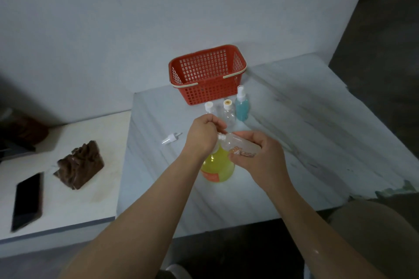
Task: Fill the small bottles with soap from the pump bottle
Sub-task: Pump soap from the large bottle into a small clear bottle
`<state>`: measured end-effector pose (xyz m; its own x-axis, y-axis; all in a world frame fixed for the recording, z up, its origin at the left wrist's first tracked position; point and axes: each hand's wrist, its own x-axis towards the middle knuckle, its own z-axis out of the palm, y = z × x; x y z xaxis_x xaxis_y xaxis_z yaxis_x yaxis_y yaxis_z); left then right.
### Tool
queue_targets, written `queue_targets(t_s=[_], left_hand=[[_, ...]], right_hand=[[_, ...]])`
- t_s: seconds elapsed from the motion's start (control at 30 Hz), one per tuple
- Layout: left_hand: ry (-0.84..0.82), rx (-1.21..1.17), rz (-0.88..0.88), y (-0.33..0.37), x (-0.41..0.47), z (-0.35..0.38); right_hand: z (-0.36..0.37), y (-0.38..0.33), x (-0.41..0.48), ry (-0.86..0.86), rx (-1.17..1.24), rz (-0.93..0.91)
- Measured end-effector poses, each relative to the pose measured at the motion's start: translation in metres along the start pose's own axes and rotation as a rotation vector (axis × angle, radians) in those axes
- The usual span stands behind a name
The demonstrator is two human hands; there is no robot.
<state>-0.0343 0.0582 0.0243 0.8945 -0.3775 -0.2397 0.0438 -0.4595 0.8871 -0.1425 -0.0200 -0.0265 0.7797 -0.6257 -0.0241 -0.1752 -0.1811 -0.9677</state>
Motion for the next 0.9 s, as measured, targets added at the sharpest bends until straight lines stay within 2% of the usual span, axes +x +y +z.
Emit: queue_targets(t_s=[0.33, 0.6, 0.9], left_hand=[[0.02, -0.092, -0.008, 0.005, -0.005, -0.007], [-0.035, -0.182, -0.085, 0.023, -0.019, -0.027], [0.125, -0.159, -0.06, -0.01, -0.011, -0.057]], right_hand=[[-0.001, -0.014, -0.01, 0.03, 0.027, -0.014], [-0.004, -0.014, -0.017, 0.036, 0.043, 0.007], [-0.015, -0.003, -0.022, 0.088, 0.212, 0.069]])
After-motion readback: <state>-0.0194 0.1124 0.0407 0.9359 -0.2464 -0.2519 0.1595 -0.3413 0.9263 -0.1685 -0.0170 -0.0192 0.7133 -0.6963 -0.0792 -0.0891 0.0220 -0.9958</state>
